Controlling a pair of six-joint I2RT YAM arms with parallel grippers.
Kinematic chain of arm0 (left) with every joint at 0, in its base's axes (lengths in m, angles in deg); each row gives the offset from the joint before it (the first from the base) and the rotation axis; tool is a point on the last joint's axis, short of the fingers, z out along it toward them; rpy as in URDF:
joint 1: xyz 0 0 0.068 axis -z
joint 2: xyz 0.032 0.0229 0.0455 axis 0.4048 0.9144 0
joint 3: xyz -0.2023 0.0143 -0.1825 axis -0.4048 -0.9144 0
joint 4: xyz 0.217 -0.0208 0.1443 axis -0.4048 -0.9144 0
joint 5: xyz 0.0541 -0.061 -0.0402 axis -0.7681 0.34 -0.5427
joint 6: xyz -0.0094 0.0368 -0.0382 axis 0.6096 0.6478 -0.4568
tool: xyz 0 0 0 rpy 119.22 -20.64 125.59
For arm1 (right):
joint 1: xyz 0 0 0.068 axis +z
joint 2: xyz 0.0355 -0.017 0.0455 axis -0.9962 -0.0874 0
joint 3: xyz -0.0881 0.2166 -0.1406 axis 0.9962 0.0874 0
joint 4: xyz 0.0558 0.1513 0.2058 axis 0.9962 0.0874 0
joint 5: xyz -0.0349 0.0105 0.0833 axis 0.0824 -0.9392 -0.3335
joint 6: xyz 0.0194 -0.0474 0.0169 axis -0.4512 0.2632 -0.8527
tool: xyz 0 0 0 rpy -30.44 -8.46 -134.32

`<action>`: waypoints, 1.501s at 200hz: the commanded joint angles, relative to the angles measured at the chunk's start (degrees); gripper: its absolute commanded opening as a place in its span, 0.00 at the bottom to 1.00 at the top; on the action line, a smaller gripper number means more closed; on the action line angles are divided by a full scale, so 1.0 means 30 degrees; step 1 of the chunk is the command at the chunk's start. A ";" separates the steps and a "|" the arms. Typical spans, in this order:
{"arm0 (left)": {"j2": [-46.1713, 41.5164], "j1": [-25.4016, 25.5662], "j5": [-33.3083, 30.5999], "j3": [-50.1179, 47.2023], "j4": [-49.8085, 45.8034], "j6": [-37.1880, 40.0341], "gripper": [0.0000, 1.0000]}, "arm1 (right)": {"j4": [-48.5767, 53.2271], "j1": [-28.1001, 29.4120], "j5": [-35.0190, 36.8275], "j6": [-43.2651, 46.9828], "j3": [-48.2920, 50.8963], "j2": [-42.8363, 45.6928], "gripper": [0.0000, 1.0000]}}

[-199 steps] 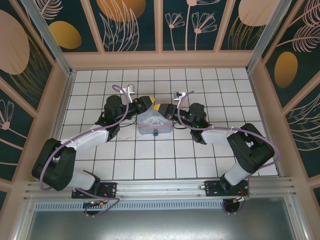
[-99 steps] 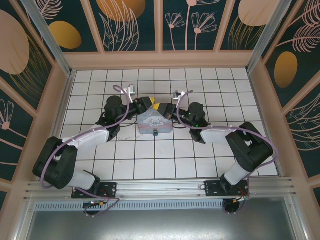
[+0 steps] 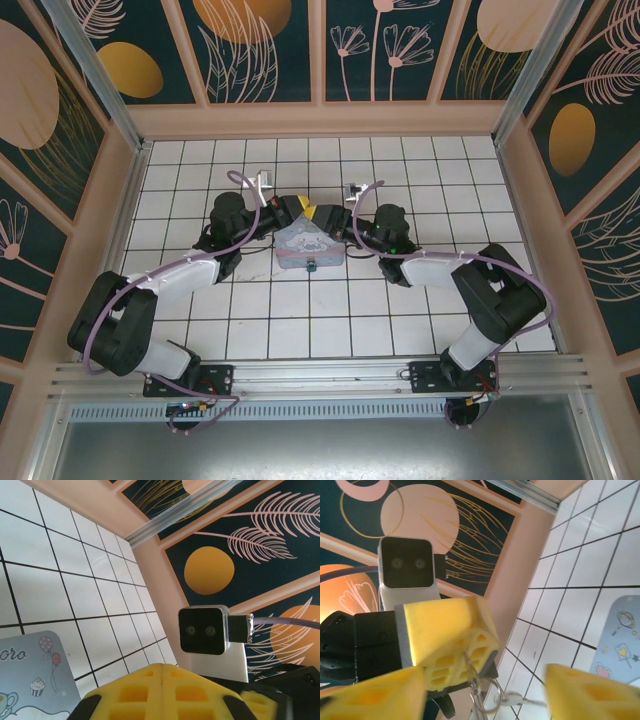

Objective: Unlock the padlock with the key

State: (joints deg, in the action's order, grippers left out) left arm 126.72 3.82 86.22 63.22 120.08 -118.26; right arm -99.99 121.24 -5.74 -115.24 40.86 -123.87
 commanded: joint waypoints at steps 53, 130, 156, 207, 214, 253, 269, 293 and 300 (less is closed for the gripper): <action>-0.0687 -0.0036 -0.1058 -0.0220 0.0158 0.0064 0.00 | 1.6757 -0.0851 0.8828 0.2095 -0.4082 0.3289 0.99; -0.0710 -0.0035 -0.1381 -0.0171 0.0608 -0.0501 0.00 | 1.1846 -0.2917 0.7061 0.3626 -0.0518 0.4253 0.99; -0.0625 -0.0035 -0.1574 -0.0217 0.0875 -0.0861 0.00 | 0.7352 -0.2639 0.5133 0.2332 0.0858 0.3895 0.99; -0.0424 -0.0035 -0.1970 -0.0600 0.1988 -0.2029 0.00 | 0.0567 -0.0749 0.4410 0.0222 0.1459 0.2577 0.85; -0.0419 -0.0035 -0.1987 -0.0668 0.2172 -0.2146 0.00 | -0.0256 -0.0513 0.4381 -0.0087 0.1445 0.2301 0.82; -0.0490 -0.0039 -0.2018 -0.0796 0.2413 -0.2281 0.00 | -0.3253 0.0486 0.4149 -0.1044 0.1067 0.0951 0.63; -0.0518 -0.0035 -0.2018 -0.0832 0.2443 -0.2280 0.00 | -0.3582 0.0782 0.4146 -0.1083 0.0774 0.0602 0.57; -0.0491 -0.0036 -0.1957 -0.0862 0.2551 -0.2317 0.00 | -0.3978 0.1095 0.4066 -0.1179 0.0410 0.0083 0.50; -0.0457 -0.0035 -0.1959 -0.0877 0.2546 -0.2319 0.00 | -0.4066 0.1137 0.4032 -0.1235 0.0313 -0.0072 0.49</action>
State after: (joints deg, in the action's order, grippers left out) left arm 125.96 3.82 80.54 61.15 124.80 -124.71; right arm -105.83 123.84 7.29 -118.04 44.07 -122.54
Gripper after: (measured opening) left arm 0.068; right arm 0.506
